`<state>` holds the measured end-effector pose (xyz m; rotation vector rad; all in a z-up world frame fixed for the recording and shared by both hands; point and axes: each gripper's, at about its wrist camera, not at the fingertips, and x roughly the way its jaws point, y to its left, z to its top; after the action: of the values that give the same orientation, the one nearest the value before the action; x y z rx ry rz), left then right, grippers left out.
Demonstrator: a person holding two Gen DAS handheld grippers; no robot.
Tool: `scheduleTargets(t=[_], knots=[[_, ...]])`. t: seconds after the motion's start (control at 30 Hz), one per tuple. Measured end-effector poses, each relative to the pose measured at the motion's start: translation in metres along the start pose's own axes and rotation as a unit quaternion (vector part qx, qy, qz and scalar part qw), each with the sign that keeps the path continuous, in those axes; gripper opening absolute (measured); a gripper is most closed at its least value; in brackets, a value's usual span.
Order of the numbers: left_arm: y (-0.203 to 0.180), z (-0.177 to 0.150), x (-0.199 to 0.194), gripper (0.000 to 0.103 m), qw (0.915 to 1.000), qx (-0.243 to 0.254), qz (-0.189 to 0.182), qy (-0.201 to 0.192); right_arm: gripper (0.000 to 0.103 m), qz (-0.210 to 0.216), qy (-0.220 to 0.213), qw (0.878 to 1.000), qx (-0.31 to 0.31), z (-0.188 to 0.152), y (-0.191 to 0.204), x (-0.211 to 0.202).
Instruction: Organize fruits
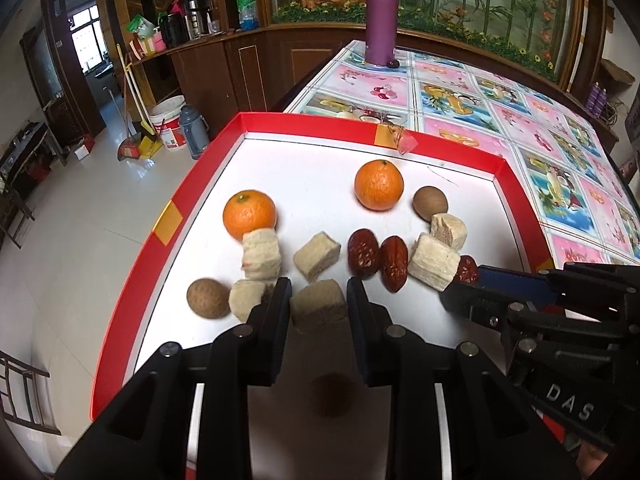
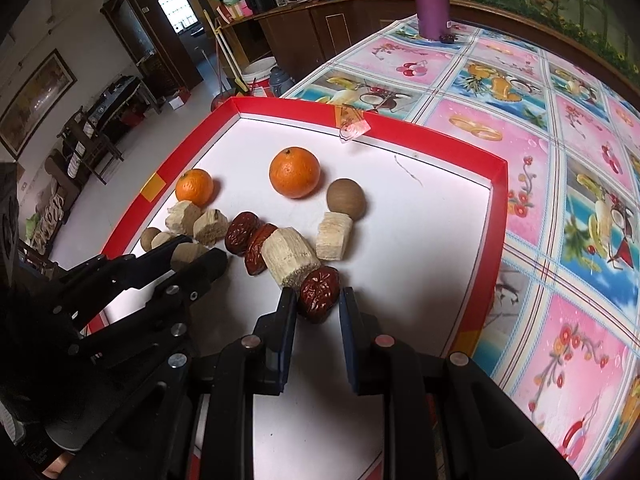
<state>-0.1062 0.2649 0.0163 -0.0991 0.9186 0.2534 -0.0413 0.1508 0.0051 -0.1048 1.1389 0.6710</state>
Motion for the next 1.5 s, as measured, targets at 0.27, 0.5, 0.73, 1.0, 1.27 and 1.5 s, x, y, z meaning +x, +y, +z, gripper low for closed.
scheduleTargets(t=[0.27, 0.5, 0.73, 1.0, 1.27, 1.5], knots=[[-0.002, 0.01, 0.01, 0.03, 1.0, -0.001, 0.004, 0.006, 0.02, 0.009, 0.001, 1.0, 0.008, 0.001, -0.003, -0.001], [-0.005, 0.01, 0.009, 0.037, 0.9999, -0.003, 0.014, 0.008, 0.021, 0.007, 0.0, 1.0, 0.012, 0.0, -0.008, -0.003], [-0.006, 0.006, -0.002, 0.062, 0.9997, -0.013, 0.022, -0.005, 0.021, 0.034, -0.005, 0.999, 0.02, -0.004, -0.016, -0.016], [-0.011, 0.002, -0.033, 0.071, 0.9983, -0.013, 0.036, -0.043, 0.028, 0.037, -0.035, 0.999, 0.013, -0.013, -0.01, -0.045], [-0.016, -0.009, -0.076, 0.077, 0.9958, -0.015, 0.042, -0.08, 0.03, 0.018, -0.076, 0.997, -0.015, -0.029, 0.004, -0.08], [-0.009, -0.021, -0.132, 0.097, 0.9877, -0.034, 0.05, -0.144, 0.041, -0.01, -0.132, 0.99, -0.044, -0.054, 0.018, -0.12]])
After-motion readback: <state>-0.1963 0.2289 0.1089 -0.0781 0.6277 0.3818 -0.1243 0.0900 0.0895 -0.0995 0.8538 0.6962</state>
